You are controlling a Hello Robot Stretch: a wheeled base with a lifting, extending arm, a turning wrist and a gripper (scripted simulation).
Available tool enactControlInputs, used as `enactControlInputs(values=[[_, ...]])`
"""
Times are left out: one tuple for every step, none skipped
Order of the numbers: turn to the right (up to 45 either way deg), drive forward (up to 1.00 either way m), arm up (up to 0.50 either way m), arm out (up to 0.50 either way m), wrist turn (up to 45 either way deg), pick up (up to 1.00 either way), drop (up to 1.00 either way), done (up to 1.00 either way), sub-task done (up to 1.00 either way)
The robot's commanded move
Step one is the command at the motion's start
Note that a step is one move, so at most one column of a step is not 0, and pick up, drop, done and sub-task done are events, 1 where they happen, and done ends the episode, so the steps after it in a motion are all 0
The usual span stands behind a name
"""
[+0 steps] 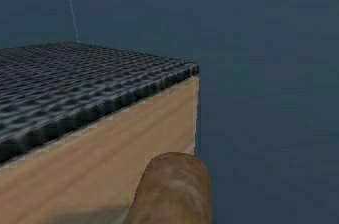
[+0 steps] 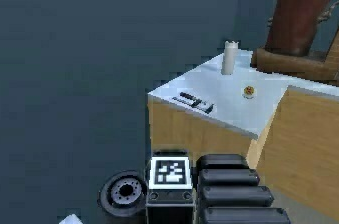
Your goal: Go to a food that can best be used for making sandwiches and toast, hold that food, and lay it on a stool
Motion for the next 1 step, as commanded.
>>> enactControlInputs(values=[[0.0, 0.00, 0.00, 0.12, 0.0, 0.00, 0.00, 0.00, 0.00]])
